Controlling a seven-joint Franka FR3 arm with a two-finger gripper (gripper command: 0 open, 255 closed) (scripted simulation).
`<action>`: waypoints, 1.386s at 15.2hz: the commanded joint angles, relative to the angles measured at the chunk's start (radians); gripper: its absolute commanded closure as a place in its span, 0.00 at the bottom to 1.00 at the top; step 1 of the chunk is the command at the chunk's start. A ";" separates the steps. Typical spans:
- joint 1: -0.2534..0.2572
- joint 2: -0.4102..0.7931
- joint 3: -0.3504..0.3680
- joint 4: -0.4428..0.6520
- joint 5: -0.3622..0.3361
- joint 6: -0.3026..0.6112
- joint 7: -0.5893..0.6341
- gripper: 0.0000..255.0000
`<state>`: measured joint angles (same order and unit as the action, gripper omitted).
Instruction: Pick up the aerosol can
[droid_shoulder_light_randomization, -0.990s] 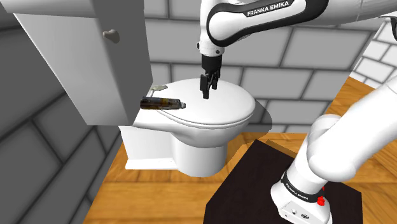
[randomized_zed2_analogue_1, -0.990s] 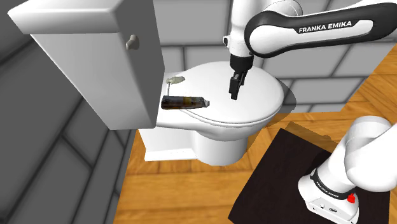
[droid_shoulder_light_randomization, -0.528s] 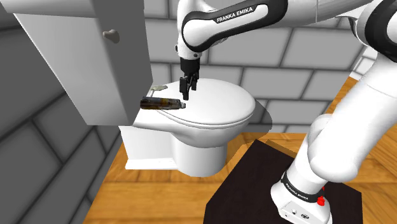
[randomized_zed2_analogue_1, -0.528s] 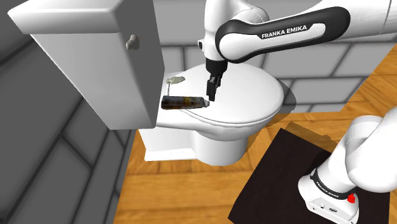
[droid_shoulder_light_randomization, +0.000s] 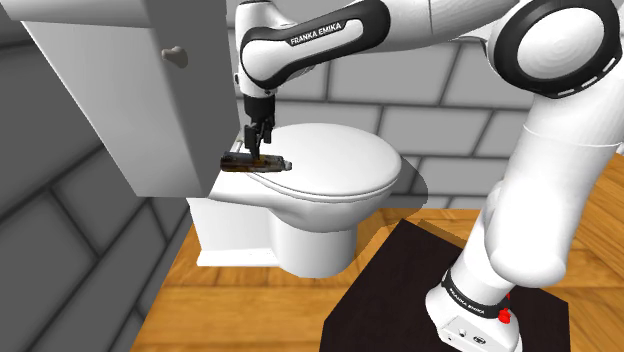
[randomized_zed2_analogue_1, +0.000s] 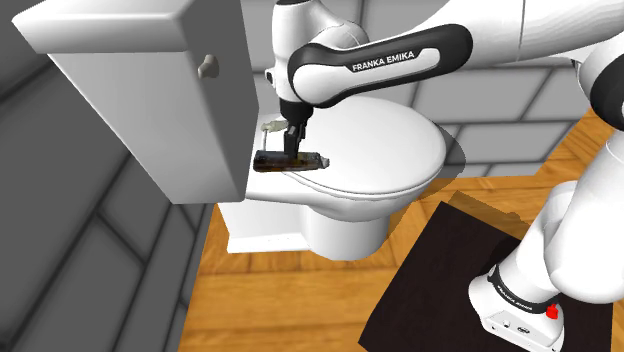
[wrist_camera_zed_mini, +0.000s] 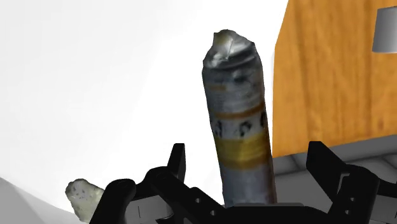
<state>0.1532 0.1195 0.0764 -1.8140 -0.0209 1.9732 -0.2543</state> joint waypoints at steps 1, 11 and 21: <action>0.006 0.033 0.005 0.026 -0.003 0.012 -0.003 0.00; 0.006 0.054 0.005 -0.034 -0.005 0.093 -0.001 1.00; 0.006 0.047 0.005 -0.018 -0.004 0.070 -0.002 1.00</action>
<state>0.1602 0.1700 0.0820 -1.8365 -0.0259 2.0510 -0.2539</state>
